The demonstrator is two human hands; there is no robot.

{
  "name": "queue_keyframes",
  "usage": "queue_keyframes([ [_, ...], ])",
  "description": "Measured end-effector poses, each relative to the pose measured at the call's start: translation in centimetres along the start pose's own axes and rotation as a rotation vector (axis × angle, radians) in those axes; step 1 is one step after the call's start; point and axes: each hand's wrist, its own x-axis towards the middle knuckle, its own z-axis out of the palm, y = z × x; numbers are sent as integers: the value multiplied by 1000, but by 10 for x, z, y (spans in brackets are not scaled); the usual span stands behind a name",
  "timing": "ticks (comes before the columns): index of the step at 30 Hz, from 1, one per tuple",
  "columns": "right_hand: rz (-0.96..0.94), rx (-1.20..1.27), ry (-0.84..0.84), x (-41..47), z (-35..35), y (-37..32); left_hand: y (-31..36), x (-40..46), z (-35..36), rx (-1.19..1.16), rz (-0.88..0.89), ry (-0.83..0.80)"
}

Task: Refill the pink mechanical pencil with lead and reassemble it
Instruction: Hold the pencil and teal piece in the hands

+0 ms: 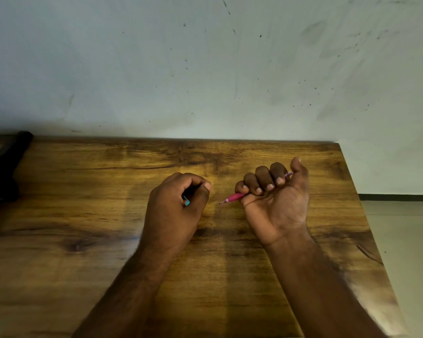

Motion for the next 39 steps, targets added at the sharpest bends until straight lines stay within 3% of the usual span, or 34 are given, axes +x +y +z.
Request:
queue_keyframes([
  [39,15,36,27,1,0,-1,-1,0,1,-12,-16,4],
])
